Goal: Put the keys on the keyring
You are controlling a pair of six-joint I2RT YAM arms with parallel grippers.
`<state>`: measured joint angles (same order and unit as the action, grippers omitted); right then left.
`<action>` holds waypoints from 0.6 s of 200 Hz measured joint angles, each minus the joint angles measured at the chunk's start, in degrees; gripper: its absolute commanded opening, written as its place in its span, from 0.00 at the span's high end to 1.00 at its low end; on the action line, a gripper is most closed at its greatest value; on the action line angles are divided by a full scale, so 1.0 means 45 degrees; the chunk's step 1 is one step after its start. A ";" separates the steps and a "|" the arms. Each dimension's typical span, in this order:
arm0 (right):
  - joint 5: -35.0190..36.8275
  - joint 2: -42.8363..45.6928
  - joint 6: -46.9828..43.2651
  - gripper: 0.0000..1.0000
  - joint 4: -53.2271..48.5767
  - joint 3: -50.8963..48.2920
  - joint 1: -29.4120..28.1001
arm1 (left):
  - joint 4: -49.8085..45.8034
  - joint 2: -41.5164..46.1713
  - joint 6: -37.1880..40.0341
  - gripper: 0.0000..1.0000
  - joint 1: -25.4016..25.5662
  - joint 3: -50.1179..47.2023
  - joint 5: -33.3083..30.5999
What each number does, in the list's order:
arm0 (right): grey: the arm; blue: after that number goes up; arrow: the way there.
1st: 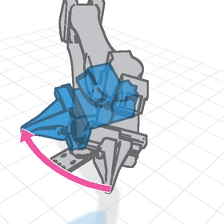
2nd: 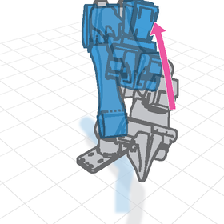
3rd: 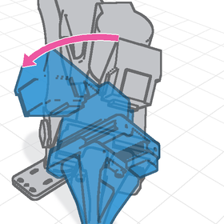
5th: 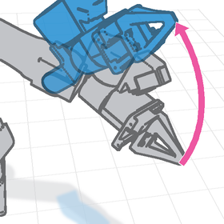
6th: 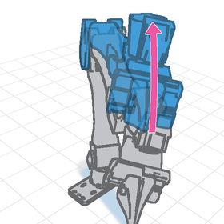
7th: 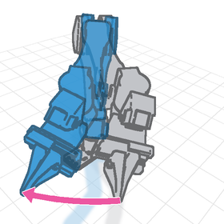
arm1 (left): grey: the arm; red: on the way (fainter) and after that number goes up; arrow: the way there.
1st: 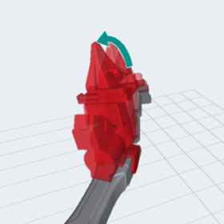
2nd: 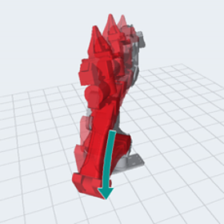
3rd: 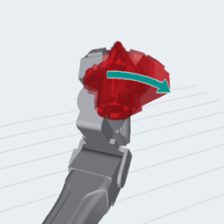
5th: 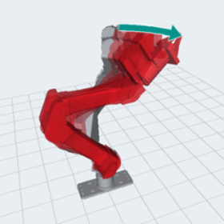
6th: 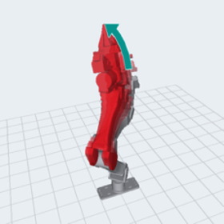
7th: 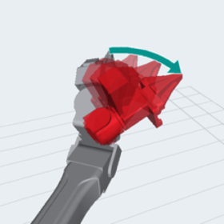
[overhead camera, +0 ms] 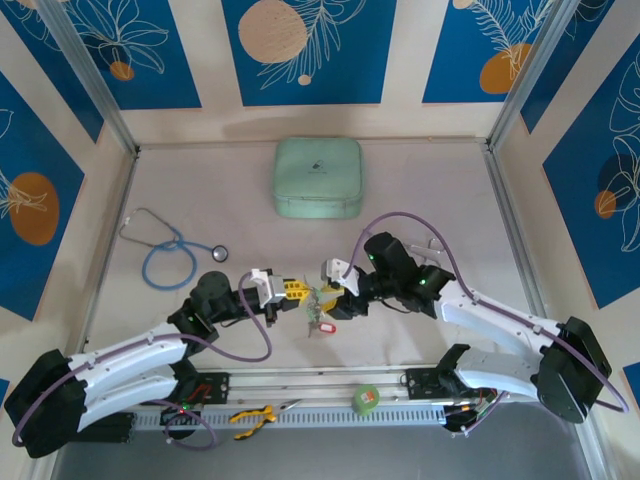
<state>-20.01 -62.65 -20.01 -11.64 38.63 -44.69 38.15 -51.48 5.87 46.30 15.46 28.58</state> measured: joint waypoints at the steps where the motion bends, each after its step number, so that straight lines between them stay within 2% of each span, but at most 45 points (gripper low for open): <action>1: -0.0005 0.0019 0.0010 0.55 0.0039 -0.0019 0.0015 | 0.0000 0.0005 0.0000 1.00 0.0000 0.0000 0.0005; 82: -0.0991 0.0321 0.0228 0.55 0.1005 -0.0117 0.0418 | 0.0092 0.0010 -0.0238 1.00 0.0000 0.0000 0.0384; 120: -0.0782 0.0899 0.0097 0.54 0.0962 -0.0117 0.0787 | 0.0102 -0.0049 -0.0248 1.00 0.0000 0.0000 0.0704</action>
<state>-23.53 -58.61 -19.57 -7.31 38.11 -41.15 38.61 -51.70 4.75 46.30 15.46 31.75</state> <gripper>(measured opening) 0.458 0.059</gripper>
